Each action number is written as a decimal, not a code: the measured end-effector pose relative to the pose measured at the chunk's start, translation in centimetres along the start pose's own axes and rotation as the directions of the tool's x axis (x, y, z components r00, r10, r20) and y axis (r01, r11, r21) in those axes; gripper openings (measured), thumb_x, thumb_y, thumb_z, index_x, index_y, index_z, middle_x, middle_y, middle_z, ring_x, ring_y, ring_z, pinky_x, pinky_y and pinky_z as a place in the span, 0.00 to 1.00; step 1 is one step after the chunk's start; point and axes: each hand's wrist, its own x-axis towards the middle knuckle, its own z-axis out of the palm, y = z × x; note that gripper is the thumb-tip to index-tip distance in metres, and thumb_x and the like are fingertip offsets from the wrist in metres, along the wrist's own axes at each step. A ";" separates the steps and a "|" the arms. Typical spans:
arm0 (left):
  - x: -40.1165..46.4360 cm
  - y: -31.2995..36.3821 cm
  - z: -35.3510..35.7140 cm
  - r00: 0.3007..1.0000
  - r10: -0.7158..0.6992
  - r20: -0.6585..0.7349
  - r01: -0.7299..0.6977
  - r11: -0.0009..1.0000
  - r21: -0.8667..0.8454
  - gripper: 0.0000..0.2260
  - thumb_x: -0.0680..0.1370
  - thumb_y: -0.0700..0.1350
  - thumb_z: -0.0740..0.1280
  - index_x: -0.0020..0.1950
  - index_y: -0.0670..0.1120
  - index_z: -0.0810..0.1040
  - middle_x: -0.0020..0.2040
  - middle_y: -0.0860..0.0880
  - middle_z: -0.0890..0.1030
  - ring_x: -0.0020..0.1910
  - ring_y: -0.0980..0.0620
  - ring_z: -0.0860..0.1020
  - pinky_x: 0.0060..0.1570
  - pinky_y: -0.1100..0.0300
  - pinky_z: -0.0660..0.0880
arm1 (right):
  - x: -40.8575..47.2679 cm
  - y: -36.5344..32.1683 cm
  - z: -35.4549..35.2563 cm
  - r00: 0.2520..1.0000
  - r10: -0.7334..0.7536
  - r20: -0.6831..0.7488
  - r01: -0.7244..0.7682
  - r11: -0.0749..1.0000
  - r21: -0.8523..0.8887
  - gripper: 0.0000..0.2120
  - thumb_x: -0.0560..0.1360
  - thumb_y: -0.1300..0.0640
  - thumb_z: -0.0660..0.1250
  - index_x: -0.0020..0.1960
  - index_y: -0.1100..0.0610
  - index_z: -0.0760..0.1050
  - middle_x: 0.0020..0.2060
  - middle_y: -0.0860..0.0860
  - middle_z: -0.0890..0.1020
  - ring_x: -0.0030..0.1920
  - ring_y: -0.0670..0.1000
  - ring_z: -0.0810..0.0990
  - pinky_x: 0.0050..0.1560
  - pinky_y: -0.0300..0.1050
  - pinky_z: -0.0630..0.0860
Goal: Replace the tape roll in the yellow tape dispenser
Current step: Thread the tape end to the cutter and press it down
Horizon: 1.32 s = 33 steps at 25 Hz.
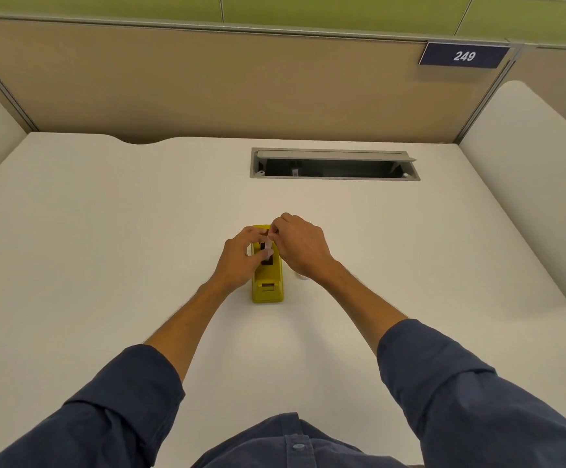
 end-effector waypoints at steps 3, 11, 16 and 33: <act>0.1 -0.1 0.0 0.999 -0.031 -0.013 0.031 0.999 0.010 0.08 0.74 0.42 0.69 0.52 0.50 0.81 0.66 0.47 0.75 0.60 0.49 0.72 0.56 0.58 0.66 | -0.1 0.0 0.2 1.000 -0.012 0.011 0.012 1.000 0.001 0.09 0.79 0.52 0.64 0.55 0.56 0.76 0.50 0.53 0.80 0.47 0.53 0.78 0.39 0.44 0.71; 0.1 -0.3 0.0 1.000 0.008 -0.007 -0.008 1.000 -0.003 0.17 0.72 0.39 0.71 0.60 0.47 0.78 0.61 0.49 0.79 0.60 0.51 0.74 0.62 0.57 0.69 | 0.1 0.0 0.5 1.000 0.007 0.017 -0.007 1.000 0.004 0.09 0.79 0.52 0.62 0.54 0.56 0.76 0.49 0.52 0.80 0.47 0.53 0.78 0.39 0.46 0.73; 0.1 -0.4 0.0 1.000 0.012 0.001 -0.012 1.000 0.008 0.12 0.73 0.40 0.70 0.56 0.46 0.80 0.62 0.49 0.78 0.62 0.51 0.73 0.58 0.61 0.66 | 0.1 0.0 0.6 1.000 0.005 0.017 -0.006 1.000 0.005 0.08 0.79 0.53 0.63 0.53 0.56 0.76 0.48 0.52 0.80 0.46 0.53 0.78 0.39 0.47 0.73; 0.4 0.0 0.1 1.000 -0.007 -0.018 0.007 1.000 0.002 0.12 0.73 0.40 0.70 0.57 0.45 0.81 0.61 0.48 0.78 0.61 0.49 0.74 0.57 0.60 0.68 | -0.5 -0.1 1.1 0.999 -0.007 0.040 0.007 1.000 0.006 0.09 0.79 0.53 0.62 0.52 0.57 0.76 0.47 0.53 0.79 0.45 0.54 0.77 0.36 0.45 0.68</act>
